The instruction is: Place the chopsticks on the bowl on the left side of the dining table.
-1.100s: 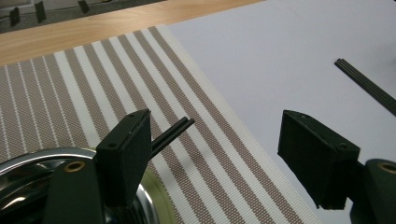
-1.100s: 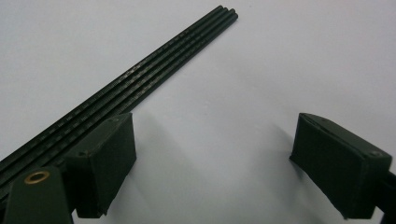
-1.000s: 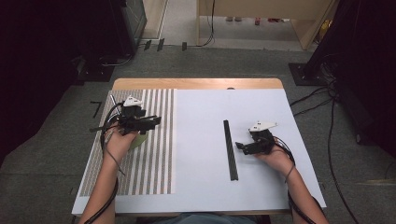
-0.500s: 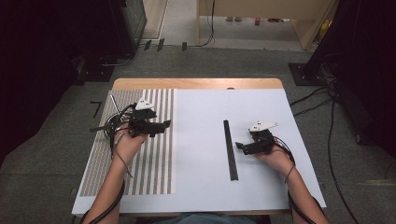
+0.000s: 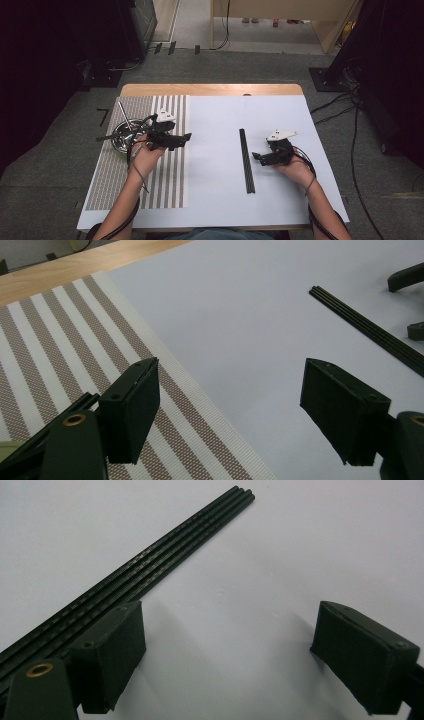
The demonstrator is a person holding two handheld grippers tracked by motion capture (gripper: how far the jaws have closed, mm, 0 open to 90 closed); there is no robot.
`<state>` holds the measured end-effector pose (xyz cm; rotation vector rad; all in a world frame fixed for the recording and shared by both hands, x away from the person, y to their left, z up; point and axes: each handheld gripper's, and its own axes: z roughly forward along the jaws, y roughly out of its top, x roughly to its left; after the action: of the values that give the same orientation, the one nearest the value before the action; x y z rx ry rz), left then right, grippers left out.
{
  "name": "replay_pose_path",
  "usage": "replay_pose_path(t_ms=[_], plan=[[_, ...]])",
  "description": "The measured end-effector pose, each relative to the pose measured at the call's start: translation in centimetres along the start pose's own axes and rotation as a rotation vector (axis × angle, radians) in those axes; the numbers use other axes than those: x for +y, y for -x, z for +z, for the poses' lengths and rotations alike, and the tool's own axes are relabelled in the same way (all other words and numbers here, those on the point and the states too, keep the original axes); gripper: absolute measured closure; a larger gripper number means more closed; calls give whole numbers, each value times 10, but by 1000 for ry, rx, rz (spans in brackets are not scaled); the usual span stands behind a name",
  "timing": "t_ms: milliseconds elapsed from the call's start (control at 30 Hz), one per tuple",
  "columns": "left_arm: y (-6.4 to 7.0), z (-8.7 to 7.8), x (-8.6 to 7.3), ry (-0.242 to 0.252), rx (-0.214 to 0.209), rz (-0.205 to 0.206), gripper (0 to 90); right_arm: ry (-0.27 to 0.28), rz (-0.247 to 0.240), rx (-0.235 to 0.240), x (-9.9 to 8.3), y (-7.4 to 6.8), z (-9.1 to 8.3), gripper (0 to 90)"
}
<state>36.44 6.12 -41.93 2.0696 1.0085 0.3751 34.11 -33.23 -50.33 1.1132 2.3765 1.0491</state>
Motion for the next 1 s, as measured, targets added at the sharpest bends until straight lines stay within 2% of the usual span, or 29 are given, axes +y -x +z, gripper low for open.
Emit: replay_pose_path(t_ms=[100, 267, 367, 600, 800, 933, 1000], plan=[[5, 4, -2, -10, 0, 18, 243, 0, 0, 0, 0, 0, 0, 133], [10, 9, -4, 3, -9, 22, 243, -1, 2, 0, 0, 0, 0, 133], [13, 11, -5, 0, -38, 17, 243, -1, 0, 0, 0, 0, 0, 133], [20, 17, -9, -10, -35, 58, 244, -1, 0, 0, 0, 0, 0, 133], [27, 23, -12, 2, -44, 83, 238, -1, 1, 0, 0, 0, 0, 133], [30, 26, -16, 24, -23, 110, 232, -1, 2, 0, 0, 0, 0, 133], [30, 28, -16, 16, -32, 107, 232, -1, 1, 0, 0, 0, 0, 133]])
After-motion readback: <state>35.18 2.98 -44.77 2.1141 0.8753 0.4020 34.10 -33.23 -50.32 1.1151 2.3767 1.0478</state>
